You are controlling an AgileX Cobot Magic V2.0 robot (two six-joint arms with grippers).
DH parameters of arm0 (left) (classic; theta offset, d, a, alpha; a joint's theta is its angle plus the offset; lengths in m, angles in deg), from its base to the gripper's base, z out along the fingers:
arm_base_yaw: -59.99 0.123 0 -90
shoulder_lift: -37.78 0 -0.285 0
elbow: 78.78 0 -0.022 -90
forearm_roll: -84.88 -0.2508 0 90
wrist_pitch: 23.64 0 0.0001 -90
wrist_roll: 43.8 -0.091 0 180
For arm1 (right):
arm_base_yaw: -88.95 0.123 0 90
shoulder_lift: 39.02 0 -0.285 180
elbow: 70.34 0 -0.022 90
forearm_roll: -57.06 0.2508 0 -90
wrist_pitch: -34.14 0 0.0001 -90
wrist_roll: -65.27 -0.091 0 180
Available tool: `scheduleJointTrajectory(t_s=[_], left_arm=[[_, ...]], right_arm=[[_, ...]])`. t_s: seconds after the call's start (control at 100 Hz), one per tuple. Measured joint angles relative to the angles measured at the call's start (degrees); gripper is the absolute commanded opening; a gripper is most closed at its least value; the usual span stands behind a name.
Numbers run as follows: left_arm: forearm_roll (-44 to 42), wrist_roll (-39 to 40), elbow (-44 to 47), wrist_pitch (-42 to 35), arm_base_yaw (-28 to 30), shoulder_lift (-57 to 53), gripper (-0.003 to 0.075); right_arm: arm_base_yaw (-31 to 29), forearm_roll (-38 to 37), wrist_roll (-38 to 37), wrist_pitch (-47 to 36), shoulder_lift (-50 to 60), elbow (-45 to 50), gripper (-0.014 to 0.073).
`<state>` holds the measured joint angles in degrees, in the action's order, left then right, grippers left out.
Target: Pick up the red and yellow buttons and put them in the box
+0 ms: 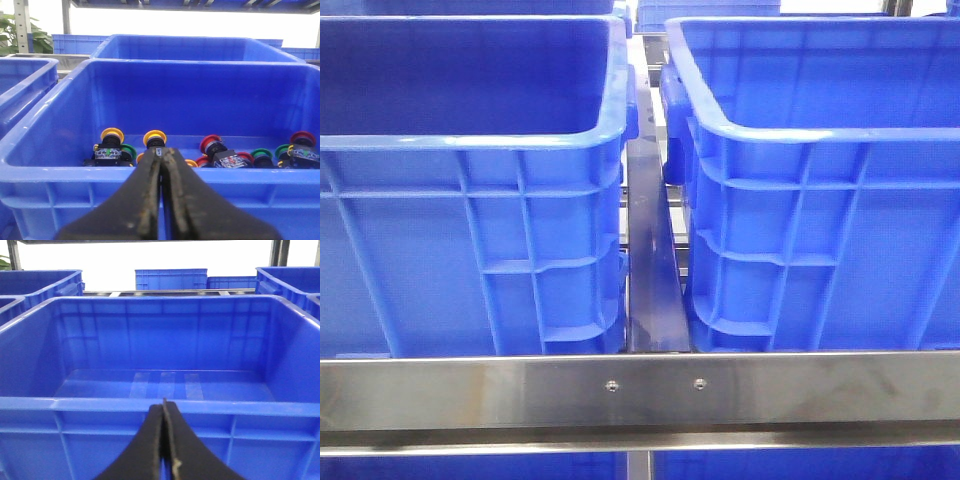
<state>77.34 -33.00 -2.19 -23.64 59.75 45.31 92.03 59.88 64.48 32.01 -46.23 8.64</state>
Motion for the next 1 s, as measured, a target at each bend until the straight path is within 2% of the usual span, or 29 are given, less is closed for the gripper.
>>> scheduleJointTrajectory(t_s=[0.43,0.59,0.77,1.0], left_arm=[[0.0,0.0,-0.6,-0.4,0.0,0.0,-0.0019],[0.4,0.0,-6.6,4.1,0.0,0.0,-0.0019],[0.9,0.0,-19.6,13.3,0.0,5.9,-0.0019],[1.1,-2.6,-39.0,34.6,0.0,22.0,-0.0019]], right_arm=[[0.0,0.0,0.0,0.0,0.0,0.0,-0.0068],[0.0,0.0,0.0,0.0,0.0,0.0,-0.0068],[0.0,0.0,0.0,0.0,0.0,0.0,-0.0068],[0.0,0.0,0.0,0.0,0.0,0.0,-0.0068]])
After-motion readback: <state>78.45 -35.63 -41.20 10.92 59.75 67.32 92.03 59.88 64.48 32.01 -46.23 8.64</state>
